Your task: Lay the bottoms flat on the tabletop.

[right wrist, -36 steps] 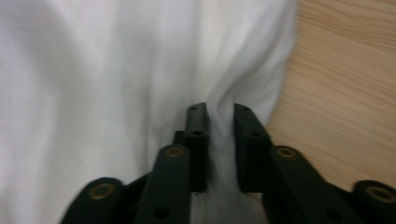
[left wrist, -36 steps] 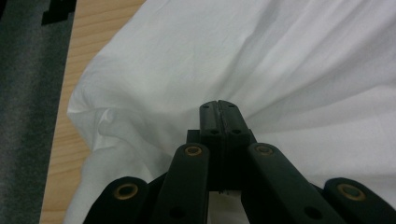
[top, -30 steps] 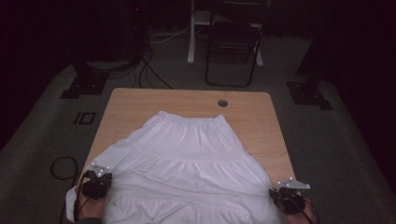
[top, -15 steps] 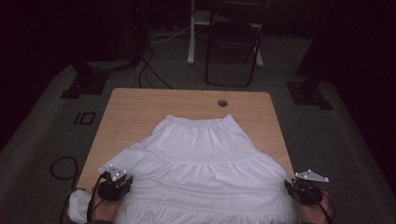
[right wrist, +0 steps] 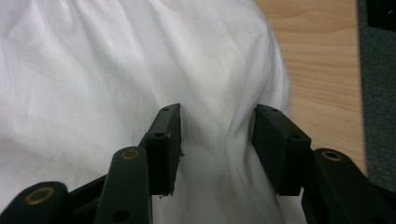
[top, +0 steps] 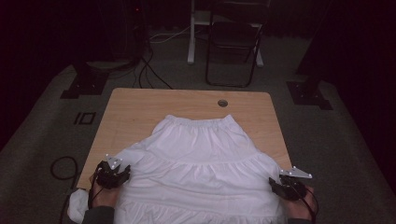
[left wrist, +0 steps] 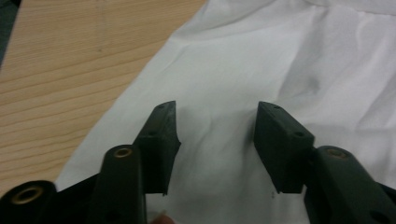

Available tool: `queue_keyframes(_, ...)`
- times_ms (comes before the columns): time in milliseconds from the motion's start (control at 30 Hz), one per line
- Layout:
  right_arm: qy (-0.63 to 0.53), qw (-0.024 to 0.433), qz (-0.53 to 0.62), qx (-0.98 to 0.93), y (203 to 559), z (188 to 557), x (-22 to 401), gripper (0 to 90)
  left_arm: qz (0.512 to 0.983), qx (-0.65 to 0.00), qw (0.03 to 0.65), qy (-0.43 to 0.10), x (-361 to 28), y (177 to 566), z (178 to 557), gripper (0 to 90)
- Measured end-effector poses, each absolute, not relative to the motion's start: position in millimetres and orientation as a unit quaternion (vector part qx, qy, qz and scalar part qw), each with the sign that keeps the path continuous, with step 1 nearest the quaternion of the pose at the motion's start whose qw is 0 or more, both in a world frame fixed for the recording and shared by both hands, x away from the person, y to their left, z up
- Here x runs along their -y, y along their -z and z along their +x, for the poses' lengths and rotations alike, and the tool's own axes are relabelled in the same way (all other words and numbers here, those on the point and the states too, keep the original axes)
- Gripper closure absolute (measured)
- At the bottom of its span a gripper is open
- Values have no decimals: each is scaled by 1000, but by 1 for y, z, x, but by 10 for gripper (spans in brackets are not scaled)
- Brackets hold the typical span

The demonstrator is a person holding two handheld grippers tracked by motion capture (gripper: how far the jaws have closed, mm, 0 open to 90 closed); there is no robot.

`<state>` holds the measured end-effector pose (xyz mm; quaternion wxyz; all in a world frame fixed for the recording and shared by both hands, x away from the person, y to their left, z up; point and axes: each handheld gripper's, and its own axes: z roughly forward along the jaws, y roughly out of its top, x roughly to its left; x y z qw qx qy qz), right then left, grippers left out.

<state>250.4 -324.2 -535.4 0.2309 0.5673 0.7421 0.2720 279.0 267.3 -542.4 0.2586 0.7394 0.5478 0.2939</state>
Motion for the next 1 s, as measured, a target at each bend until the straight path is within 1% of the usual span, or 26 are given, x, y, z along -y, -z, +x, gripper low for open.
queue_keyframes(33,-271,230,568,-742,537,251,323,509,741,-544,254,-299,-267,543,278,685)
queue_keyframes(100,-269,230,569,-742,538,252,321,502,746,-543,235,-305,-269,542,275,789)
queue_keyframes(133,-269,230,567,-744,538,252,320,498,749,-542,218,-313,-271,541,273,828)
queue_keyframes(167,-269,230,567,-744,538,252,320,498,749,-542,218,-313,-271,541,273,862)
queue_keyframes(200,-272,227,563,-747,538,252,318,497,751,-544,189,-321,-273,540,267,875)
queue_keyframes(233,-272,227,563,-747,538,252,318,497,751,-544,189,-321,-273,540,267,878)
queue_keyframes(267,-277,222,554,-753,538,252,314,497,750,-550,164,-330,-277,539,258,879)
queue_keyframes(333,-281,218,542,-761,539,252,307,497,747,-556,154,-330,-279,539,253,880)
queue_keyframes(367,-282,217,535,-766,539,253,303,497,739,-571,145,-327,-286,538,241,880)
queue_keyframes(400,-282,217,535,-766,539,253,303,497,739,-571,145,-327,-286,538,241,880)
queue_keyframes(433,-284,212,519,-778,538,253,295,500,729,-587,136,-324,-292,537,229,880)
queue_keyframes(533,-291,204,507,-786,538,253,289,504,725,-595,123,-325,-295,536,219,880)
queue_keyframes(567,-295,196,497,-792,538,253,285,520,721,-601,99,-330,-296,536,211,880)
queue_keyframes(667,-304,184,485,-799,538,253,283,539,722,-600,89,-333,-293,536,206,879)
queue_keyframes(733,-304,185,475,-805,538,252,281,552,730,-589,112,-328,-291,536,206,871)
queue_keyframes(800,-301,188,479,-803,538,252,282,604,731,-585,120,-330,-287,535,209,808)
queue_keyframes(833,-301,188,479,-803,538,252,282,604,731,-585,120,-330,-287,535,209,784)
queue_keyframes(867,-304,190,486,-797,538,254,284,661,735,-574,137,-335,-280,532,216,740)
queue_keyframes(967,-303,192,490,-795,538,254,285,688,742,-558,168,-331,-272,529,224,669)
queue_keyframes(1000,-302,192,492,-794,538,254,285,688,746,-553,181,-323,-270,529,227,660)
